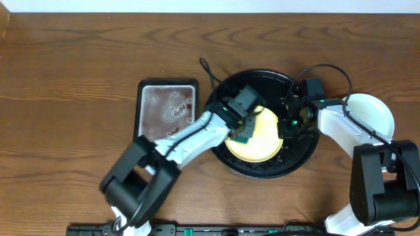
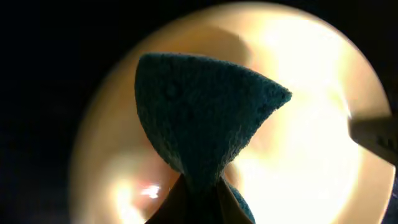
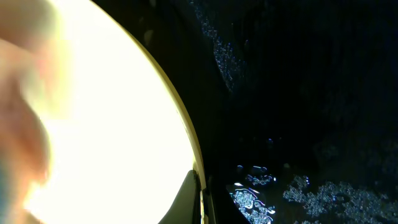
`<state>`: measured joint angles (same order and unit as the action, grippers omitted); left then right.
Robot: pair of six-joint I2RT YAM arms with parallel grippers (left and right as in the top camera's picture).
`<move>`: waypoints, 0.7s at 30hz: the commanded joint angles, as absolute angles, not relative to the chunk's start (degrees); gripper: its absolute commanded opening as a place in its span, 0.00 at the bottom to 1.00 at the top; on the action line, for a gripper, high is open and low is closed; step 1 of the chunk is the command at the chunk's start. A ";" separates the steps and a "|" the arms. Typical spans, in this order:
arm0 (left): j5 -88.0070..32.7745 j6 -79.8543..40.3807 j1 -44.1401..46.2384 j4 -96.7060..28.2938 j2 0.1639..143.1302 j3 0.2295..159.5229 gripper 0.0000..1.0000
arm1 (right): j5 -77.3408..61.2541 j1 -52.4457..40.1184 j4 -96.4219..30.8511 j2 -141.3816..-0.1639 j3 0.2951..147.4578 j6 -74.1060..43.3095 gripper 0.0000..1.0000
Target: Clean dirty plates on tray and stack at the side
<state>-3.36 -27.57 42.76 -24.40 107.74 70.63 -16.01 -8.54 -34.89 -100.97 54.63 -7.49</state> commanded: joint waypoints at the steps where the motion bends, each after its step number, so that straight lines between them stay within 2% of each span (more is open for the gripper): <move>1: -0.38 -25.08 40.34 -26.39 100.18 70.48 0.07 | -14.83 -9.43 -34.76 -102.65 52.64 -7.70 0.01; 3: -0.36 -25.08 39.38 -28.36 97.21 70.48 0.07 | -14.85 -9.43 -34.17 -102.65 52.64 -7.70 0.04; 5: -0.34 -25.10 37.71 -31.35 94.48 70.48 0.08 | -14.83 -9.43 -33.74 -102.65 52.64 -7.70 0.17; 10: 1.19 -25.10 31.62 -38.72 91.15 70.46 0.07 | -14.83 -9.43 -31.48 -102.65 52.12 -7.70 0.19; 12: 1.10 -25.10 28.53 -40.62 91.07 70.39 0.07 | -14.85 -9.43 -30.13 -102.65 51.35 -7.73 0.16; 15: 0.73 -25.10 23.68 -40.88 91.09 68.86 0.07 | -14.85 -9.43 -28.93 -102.65 50.06 -7.73 0.03; 21: -4.32 -17.89 17.61 -37.32 91.64 64.36 0.08 | -15.49 -9.43 -29.30 -102.24 50.48 -7.68 0.01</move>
<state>-1.48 -23.07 19.55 -38.37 91.29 66.87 -16.97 -8.54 -28.84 -100.31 52.42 -7.55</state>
